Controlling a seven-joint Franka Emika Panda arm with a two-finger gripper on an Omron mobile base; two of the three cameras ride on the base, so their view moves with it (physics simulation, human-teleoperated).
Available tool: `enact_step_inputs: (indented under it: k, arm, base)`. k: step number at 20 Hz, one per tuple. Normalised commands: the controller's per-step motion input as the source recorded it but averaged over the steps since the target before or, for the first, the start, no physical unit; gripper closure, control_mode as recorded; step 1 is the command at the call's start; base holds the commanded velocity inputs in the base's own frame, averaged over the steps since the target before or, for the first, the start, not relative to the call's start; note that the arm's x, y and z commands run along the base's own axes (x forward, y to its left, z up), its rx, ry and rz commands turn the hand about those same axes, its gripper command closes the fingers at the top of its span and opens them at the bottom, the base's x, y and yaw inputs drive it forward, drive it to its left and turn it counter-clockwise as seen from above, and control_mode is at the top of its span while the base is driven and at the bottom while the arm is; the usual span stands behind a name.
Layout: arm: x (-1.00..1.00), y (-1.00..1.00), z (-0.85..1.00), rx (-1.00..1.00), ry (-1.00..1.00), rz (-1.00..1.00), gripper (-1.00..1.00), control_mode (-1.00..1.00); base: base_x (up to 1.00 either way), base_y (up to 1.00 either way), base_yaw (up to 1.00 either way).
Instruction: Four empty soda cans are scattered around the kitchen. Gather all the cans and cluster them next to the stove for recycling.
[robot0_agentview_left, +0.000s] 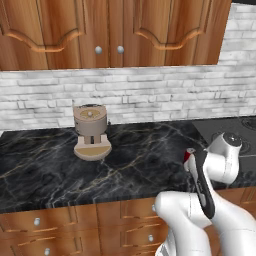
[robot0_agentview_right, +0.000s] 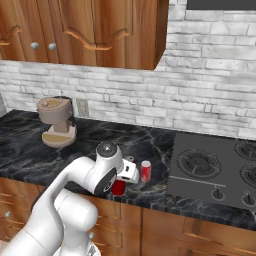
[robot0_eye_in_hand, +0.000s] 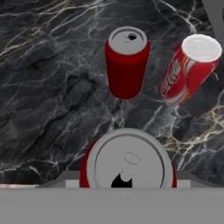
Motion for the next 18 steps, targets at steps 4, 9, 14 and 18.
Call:
enact_step_inputs:
  k: [4, 9, 14, 18]
  arm:
    - [0.08, 0.27, -0.44, -0.03, -0.07, 0.00, 1.00, -1.00]
    - [0.23, 0.31, -0.42, -0.06, -0.06, 0.00, 1.00, -1.00]
    - [0.30, 0.25, -0.47, -0.05, -0.04, 0.00, 1.00, -1.00]
    - [0.28, 0.20, -0.53, -0.04, -0.06, 0.00, 1.00, -1.00]
  base:
    - [0.00, 0.00, 0.00]
    - [0.00, 0.00, 0.00]
    - [0.00, 0.00, 0.00]
    - [0.00, 0.00, 0.00]
